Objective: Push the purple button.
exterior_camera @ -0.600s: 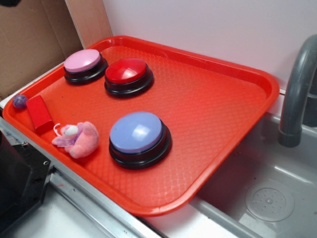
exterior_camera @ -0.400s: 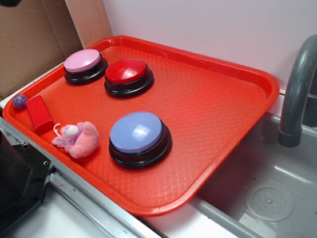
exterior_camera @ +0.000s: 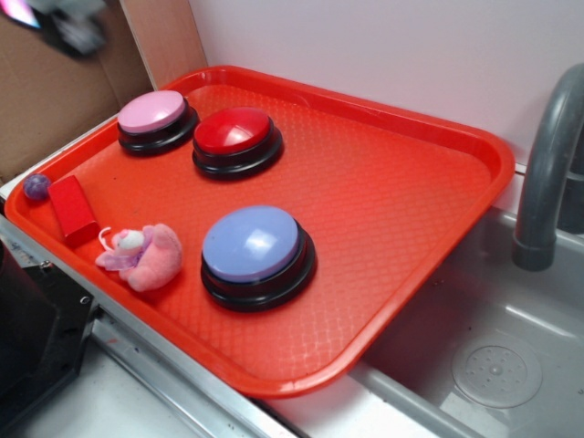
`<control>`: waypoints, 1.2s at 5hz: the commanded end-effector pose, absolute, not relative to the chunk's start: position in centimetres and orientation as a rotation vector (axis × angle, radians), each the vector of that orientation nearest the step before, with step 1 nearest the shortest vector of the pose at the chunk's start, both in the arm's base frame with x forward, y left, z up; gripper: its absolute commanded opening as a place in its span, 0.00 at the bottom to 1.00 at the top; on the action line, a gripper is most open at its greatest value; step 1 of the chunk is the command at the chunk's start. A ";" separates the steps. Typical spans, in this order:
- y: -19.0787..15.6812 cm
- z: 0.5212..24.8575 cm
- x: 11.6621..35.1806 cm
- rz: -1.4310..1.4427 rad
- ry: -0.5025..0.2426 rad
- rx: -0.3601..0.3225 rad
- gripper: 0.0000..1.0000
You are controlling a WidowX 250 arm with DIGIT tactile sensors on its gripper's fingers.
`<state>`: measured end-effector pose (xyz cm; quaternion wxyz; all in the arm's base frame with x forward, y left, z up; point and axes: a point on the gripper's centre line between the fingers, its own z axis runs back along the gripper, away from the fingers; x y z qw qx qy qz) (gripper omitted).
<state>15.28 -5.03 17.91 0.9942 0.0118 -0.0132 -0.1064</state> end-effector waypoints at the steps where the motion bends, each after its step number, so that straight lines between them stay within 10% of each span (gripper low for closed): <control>1: -8.5 11.4 17.3 -0.567 -0.137 0.083 1.00; 4: -11.4 5.1 19.4 -0.626 -0.085 -0.039 1.00; 6: -11.6 9.7 19.8 -0.646 -0.056 0.010 1.00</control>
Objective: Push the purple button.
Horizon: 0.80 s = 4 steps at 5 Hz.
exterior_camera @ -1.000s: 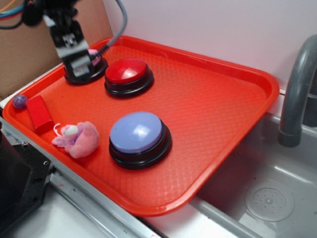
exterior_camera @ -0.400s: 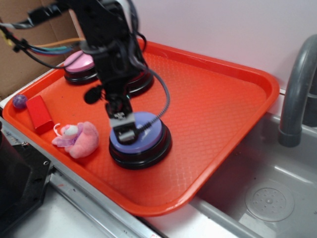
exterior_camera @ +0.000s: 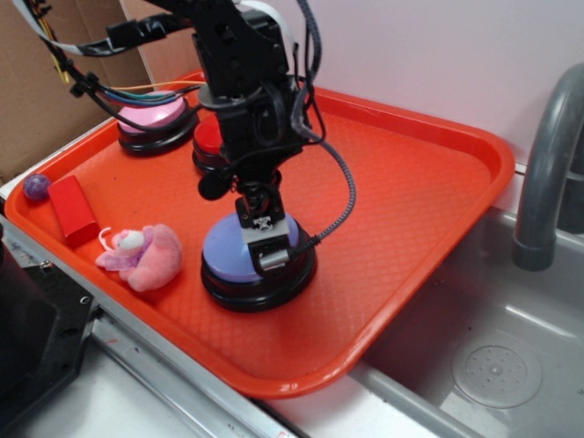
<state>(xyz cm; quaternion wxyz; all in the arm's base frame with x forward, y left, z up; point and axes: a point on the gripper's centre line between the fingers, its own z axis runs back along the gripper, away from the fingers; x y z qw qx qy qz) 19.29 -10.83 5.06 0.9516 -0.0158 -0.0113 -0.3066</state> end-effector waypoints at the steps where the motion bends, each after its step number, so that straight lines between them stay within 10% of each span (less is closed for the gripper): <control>1: -11.4 12.5 19.9 -0.637 -0.056 0.047 1.00; 4: -10.8 13.7 19.3 -0.614 -0.046 0.062 1.00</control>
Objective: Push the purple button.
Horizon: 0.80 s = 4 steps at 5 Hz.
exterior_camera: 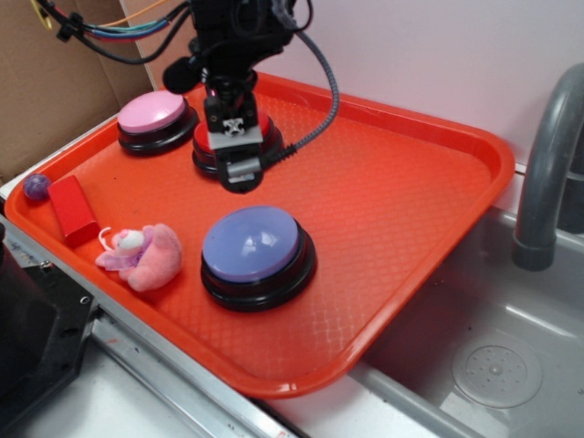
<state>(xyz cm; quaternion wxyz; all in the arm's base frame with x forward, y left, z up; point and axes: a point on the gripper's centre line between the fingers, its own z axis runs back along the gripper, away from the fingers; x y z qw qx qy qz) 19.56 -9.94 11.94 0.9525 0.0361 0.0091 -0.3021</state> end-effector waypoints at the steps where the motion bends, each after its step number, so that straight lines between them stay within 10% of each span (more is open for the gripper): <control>1: -10.7 14.2 18.9 -0.595 -0.040 0.068 1.00; 4: -8.4 17.0 18.0 -0.502 -0.089 0.025 1.00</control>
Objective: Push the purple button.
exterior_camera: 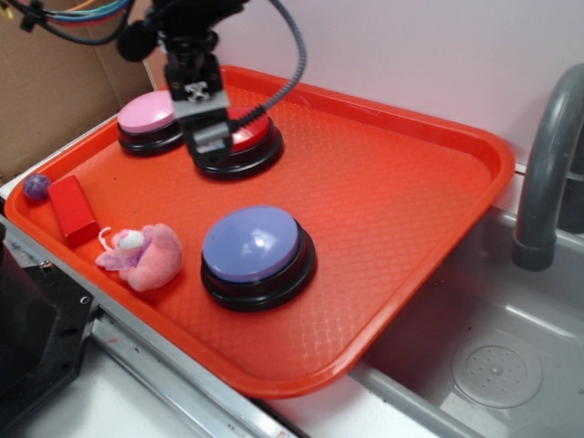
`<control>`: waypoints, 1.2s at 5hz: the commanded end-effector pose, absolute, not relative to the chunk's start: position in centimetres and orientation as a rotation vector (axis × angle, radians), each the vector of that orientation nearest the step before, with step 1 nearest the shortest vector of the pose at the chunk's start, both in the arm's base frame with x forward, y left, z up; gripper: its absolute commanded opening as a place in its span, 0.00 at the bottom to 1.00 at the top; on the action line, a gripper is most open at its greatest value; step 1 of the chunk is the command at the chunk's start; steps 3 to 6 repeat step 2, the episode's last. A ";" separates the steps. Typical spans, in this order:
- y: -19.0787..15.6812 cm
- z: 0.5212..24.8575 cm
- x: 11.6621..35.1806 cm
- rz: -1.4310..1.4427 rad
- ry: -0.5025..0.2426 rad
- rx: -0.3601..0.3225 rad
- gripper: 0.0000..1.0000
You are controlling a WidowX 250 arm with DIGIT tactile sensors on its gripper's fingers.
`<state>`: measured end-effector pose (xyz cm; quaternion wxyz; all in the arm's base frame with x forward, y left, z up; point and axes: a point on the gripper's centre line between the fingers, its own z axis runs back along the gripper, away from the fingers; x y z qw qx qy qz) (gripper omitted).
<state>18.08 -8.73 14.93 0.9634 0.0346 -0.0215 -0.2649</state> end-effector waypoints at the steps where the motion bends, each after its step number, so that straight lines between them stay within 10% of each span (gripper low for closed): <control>1: -7.6 18.3 17.5 -0.452 -0.086 -0.018 1.00; 6: -7.0 19.1 16.7 -0.380 -0.077 -0.034 1.00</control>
